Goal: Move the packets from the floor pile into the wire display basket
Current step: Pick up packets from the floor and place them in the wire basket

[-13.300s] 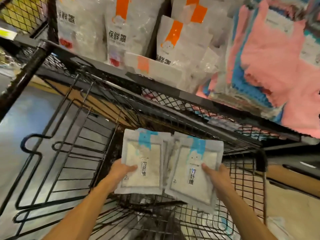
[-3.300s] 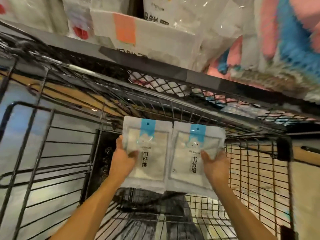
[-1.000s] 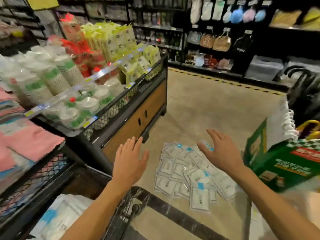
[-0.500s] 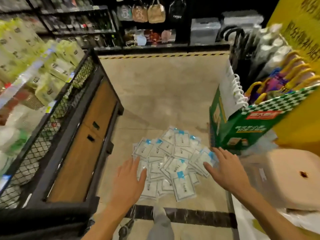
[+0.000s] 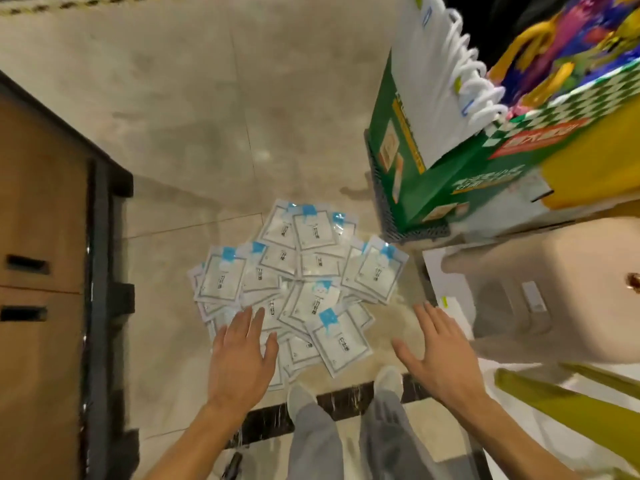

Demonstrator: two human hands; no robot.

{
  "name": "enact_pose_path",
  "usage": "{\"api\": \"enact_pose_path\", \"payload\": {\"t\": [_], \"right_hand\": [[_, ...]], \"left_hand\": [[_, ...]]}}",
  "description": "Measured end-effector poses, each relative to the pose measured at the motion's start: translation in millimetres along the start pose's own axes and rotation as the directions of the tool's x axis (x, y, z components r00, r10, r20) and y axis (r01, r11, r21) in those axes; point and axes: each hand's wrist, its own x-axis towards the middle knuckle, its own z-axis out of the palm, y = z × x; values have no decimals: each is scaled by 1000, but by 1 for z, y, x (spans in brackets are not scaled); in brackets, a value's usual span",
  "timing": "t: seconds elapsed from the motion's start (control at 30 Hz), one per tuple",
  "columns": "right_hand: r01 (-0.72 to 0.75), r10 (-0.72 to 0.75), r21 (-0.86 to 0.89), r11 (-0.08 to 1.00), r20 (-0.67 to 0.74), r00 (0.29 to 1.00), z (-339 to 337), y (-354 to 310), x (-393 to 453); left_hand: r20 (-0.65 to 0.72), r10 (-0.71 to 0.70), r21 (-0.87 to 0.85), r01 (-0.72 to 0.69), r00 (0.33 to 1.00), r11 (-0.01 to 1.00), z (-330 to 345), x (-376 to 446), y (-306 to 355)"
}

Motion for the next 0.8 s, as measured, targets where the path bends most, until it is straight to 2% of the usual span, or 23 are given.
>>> {"api": "enact_pose_path", "payload": {"t": [0.13, 0.43, 0.6, 0.67, 0.8], "right_hand": [[-52, 50, 38, 998, 44, 998, 92, 18, 71], [-18, 18, -1, 1000, 149, 989, 333, 66, 201], [-22, 17, 39, 999, 133, 991, 451, 86, 251], [-35, 21, 76, 997, 174, 984, 492, 92, 266], [-21, 3, 140, 990, 127, 992, 561, 97, 277]], "left_hand": [[47, -1, 23, 0, 999, 1000, 88, 75, -14], [78, -16, 15, 15, 997, 1000, 311, 240, -60], [43, 17, -4, -17, 999, 1000, 413, 318, -87], [28, 26, -30, -25, 999, 999, 443, 342, -93], [-58, 18, -110, -24, 998, 994, 487, 363, -96]]}}
